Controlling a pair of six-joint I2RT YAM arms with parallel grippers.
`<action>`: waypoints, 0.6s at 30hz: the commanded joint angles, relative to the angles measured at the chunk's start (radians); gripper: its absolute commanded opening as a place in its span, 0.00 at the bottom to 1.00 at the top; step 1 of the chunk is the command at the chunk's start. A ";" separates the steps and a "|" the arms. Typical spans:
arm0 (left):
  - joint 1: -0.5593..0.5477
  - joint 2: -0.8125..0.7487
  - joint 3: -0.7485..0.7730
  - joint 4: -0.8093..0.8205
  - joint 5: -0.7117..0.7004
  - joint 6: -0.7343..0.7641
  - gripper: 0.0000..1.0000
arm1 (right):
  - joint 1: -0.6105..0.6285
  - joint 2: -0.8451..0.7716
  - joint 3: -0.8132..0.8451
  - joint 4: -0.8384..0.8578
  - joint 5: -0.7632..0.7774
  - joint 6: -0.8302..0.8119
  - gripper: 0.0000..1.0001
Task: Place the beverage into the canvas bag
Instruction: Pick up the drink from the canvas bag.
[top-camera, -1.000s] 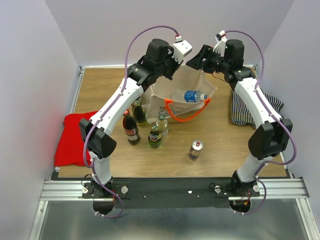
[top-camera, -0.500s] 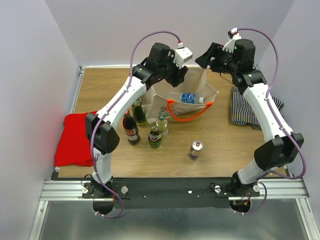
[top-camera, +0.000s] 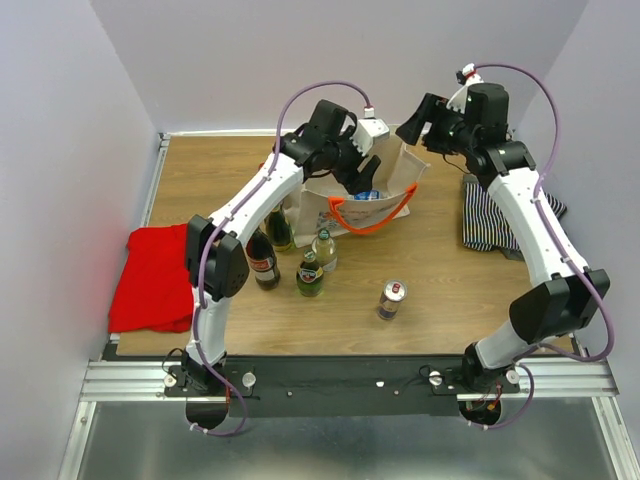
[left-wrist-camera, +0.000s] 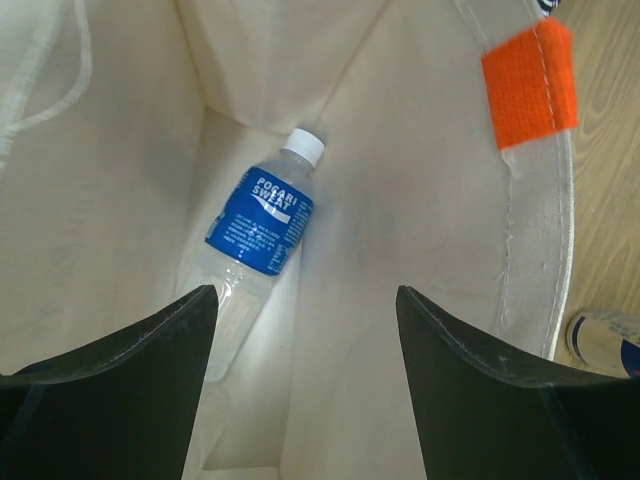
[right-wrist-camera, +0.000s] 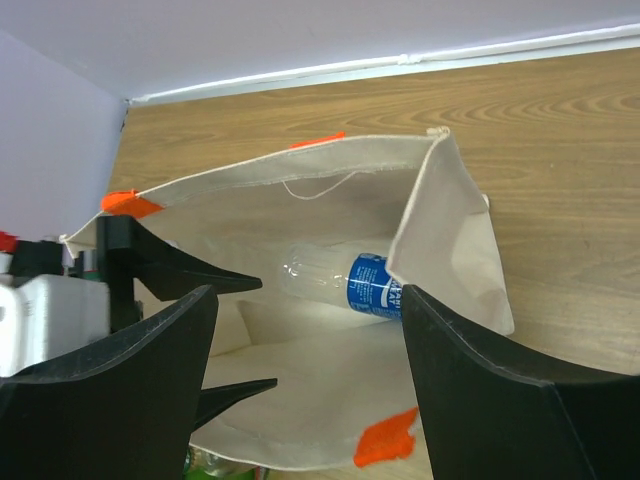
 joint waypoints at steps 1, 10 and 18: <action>0.002 0.025 0.020 -0.043 0.060 0.029 0.82 | -0.005 -0.053 -0.025 -0.044 0.039 -0.001 0.82; 0.002 0.056 -0.002 -0.039 0.062 0.043 0.88 | -0.004 -0.093 -0.025 -0.067 0.073 0.005 0.82; 0.002 0.111 -0.008 -0.028 0.010 0.059 0.90 | -0.004 -0.134 -0.014 -0.095 0.087 0.008 0.83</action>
